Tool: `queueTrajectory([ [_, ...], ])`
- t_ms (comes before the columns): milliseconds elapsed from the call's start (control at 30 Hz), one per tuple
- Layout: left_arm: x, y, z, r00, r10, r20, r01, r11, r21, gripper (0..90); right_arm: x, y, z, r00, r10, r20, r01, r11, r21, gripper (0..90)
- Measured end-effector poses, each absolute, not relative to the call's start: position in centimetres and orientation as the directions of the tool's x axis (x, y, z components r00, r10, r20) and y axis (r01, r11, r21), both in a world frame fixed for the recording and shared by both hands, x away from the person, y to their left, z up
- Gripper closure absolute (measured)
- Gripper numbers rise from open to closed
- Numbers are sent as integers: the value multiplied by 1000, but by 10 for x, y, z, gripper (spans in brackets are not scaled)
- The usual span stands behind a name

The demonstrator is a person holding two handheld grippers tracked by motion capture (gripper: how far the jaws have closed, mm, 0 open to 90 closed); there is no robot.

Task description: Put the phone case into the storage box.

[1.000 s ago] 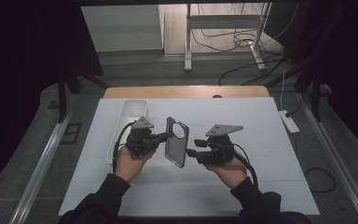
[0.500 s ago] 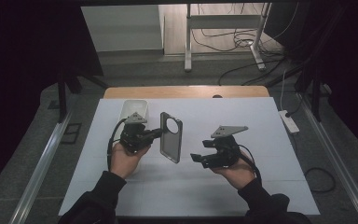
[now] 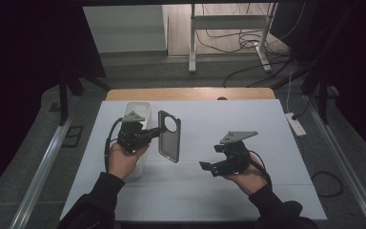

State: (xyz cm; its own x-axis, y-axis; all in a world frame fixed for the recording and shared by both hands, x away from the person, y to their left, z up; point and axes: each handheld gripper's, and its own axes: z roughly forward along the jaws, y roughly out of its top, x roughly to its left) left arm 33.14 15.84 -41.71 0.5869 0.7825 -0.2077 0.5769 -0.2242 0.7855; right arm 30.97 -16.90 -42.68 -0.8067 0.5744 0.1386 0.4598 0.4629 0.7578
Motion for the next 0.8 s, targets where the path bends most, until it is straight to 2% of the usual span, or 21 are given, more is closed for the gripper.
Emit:
queueTrajectory([
  [800, 347, 177, -406, 556, 805, -209, 587, -202, 784, 890, 295, -212, -436, -766, 634, 105, 481, 456, 749, 46],
])
